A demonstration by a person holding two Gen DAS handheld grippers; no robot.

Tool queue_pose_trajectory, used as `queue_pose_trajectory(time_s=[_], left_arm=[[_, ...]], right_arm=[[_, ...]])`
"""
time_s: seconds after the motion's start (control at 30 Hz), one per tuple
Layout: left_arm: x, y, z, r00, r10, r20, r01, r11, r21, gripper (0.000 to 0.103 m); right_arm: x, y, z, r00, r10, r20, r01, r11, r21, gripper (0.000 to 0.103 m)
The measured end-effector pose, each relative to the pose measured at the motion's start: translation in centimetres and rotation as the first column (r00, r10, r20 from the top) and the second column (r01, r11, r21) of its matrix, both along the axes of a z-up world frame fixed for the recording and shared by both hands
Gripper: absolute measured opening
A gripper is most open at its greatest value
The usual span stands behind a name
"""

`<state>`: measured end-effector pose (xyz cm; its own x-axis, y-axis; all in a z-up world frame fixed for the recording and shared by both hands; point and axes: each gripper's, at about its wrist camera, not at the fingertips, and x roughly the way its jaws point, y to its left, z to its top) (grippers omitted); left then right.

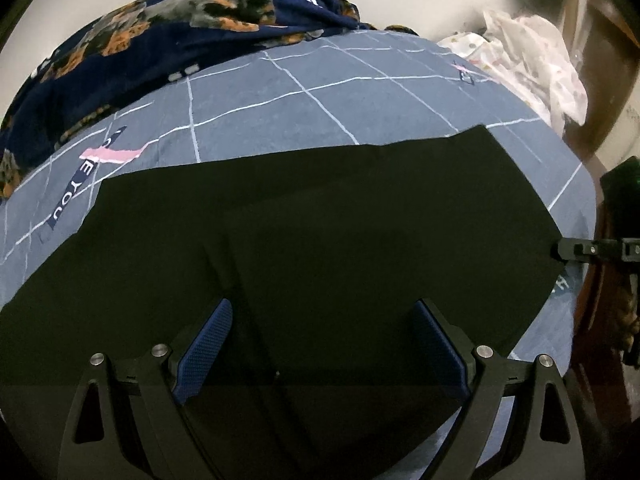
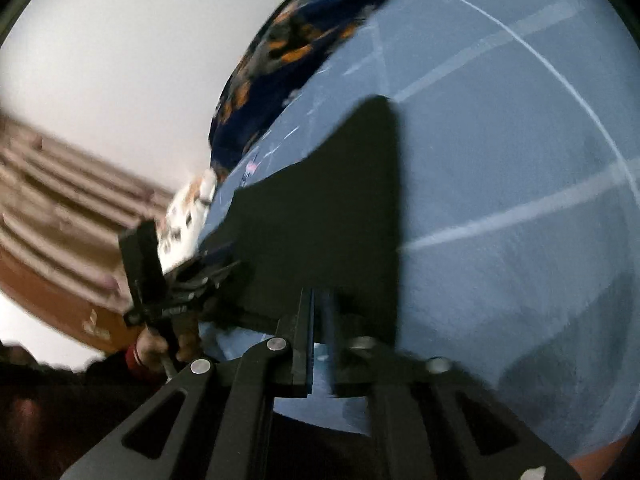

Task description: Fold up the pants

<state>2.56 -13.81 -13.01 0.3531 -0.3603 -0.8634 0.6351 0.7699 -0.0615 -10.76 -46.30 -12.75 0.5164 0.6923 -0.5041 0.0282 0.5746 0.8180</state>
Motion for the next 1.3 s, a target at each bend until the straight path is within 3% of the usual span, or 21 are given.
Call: queue_pose_trajectory(time_s=[0.13,0.37,0.43,0.57,0.67,0.7,0.73,0.83,0.93,1.0,1.07,1.13,1.23,1.3], left_arm=[[-0.1,0.2,-0.1,1.000,-0.004,0.009,0.004,1.000,-0.001,0.091],[-0.5,1.8,1.8,0.999,0.027,0.019,-0.026,0.998,-0.055,0.091],[-0.6,3.1,3.2,0.998,0.045,0.040,-0.042,0.996,-0.074,0.091],[-0.4,8.1,6.0,0.991,0.127,0.043,-0.119,0.981,-0.155,0.091],[0.0,13.8,7.2,0.977,0.213,0.028,-0.207,0.967,-0.148,0.091],[0.1,15.4,7.2,0.971,0.237,0.014,-0.233,0.962,-0.144,0.091],[0.3,18.1,7.2,0.961,0.277,-0.014,-0.276,0.950,-0.145,0.091],[0.6,25.7,6.8,0.919,0.384,-0.095,-0.395,0.903,-0.168,0.091],[0.3,34.3,5.7,0.841,0.476,-0.255,-0.534,0.807,-0.254,0.091],[-0.2,38.8,4.5,0.781,0.495,-0.380,-0.612,0.726,-0.314,0.090],[-1.0,41.4,3.6,0.746,0.505,-0.434,-0.654,0.677,-0.337,0.090],[-1.6,42.0,3.1,0.754,0.464,-0.465,-0.641,0.673,-0.368,0.089],[-2.0,40.8,2.3,0.776,0.380,-0.504,-0.596,0.704,-0.387,0.089],[-1.8,39.9,1.6,0.777,0.328,-0.538,-0.577,0.713,-0.399,0.089]], right_arm=[[-0.4,-0.5,-1.2,0.999,-0.043,0.003,0.043,0.996,0.073,0.000],[0.4,0.5,0.7,1.000,-0.009,-0.029,0.007,0.999,-0.052,0.000],[0.7,1.4,2.2,1.000,0.013,-0.017,-0.015,0.992,-0.127,0.011],[1.6,4.1,6.1,0.996,0.072,0.048,-0.061,0.978,-0.198,0.012],[2.5,6.6,8.3,0.989,0.117,0.093,-0.097,0.975,-0.200,0.028],[2.8,7.3,8.8,0.986,0.129,0.102,-0.108,0.975,-0.194,0.039],[3.2,8.2,9.2,0.984,0.141,0.111,-0.119,0.976,-0.181,0.047],[4.0,10.7,9.6,0.978,0.168,0.121,-0.151,0.979,-0.139,0.051],[4.8,12.7,8.8,0.979,0.176,0.103,-0.168,0.982,-0.083,0.053],[5.2,13.7,8.1,0.981,0.178,0.082,-0.174,0.983,-0.055,0.053],[5.7,14.8,7.3,0.982,0.182,0.057,-0.181,0.983,-0.032,0.054],[6.0,15.8,6.9,0.981,0.191,0.040,-0.190,0.981,-0.022,0.054],[6.1,17.3,6.7,0.977,0.213,0.022,-0.212,0.976,-0.043,0.056],[6.0,18.0,6.5,0.975,0.220,0.007,-0.219,0.974,-0.049,0.057]])
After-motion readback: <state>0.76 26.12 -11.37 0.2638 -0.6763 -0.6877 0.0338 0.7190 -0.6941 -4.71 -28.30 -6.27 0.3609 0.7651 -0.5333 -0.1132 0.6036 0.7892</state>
